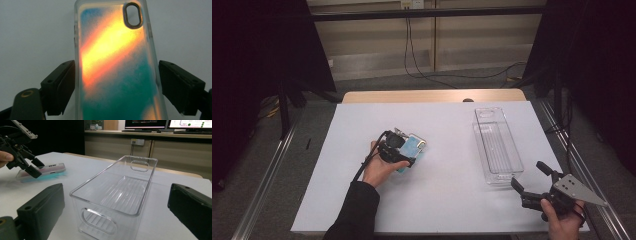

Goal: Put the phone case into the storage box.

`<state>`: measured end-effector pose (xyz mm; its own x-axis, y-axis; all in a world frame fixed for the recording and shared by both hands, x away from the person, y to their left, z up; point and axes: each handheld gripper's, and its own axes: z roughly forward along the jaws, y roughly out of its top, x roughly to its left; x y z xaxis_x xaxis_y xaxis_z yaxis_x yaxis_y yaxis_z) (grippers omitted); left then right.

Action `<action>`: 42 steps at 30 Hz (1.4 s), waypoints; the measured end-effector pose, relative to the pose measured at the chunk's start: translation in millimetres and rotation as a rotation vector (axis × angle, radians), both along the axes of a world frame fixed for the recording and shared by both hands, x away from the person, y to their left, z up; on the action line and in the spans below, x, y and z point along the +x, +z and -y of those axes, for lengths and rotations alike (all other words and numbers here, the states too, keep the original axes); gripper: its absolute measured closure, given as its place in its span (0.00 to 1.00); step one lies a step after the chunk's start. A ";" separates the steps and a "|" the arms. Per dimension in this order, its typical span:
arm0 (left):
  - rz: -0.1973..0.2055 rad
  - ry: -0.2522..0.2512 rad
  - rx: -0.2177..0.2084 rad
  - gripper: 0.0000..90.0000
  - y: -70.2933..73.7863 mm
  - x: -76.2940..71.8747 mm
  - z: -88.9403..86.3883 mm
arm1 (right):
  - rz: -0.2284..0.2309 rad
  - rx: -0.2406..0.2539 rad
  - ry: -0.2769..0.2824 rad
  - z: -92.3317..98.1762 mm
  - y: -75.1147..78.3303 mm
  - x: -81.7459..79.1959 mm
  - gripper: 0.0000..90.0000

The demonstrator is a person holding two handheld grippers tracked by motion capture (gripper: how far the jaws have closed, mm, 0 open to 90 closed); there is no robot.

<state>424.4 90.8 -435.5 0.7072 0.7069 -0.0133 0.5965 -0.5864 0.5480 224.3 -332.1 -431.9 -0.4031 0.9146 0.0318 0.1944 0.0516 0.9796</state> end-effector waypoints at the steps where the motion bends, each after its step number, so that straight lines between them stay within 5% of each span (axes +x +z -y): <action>1: 0.015 0.004 -0.005 0.19 0.8 -1.2 -0.4 | 0.000 0.000 0.000 0.0 0.0 -0.1 0.00; 19: 0.174 0.044 -0.094 0.19 16.9 -17.9 -8.9 | -0.001 0.000 -0.005 0.2 0.0 -0.3 0.00; 35: 0.254 0.035 -0.190 0.19 32.3 -40.4 -16.8 | -0.021 -0.047 -0.018 -4.4 4.3 1.2 0.05; 42: 0.244 0.043 -0.220 0.19 35.9 -52.4 -22.4 | -0.033 -0.045 0.016 -7.8 7.1 2.1 0.04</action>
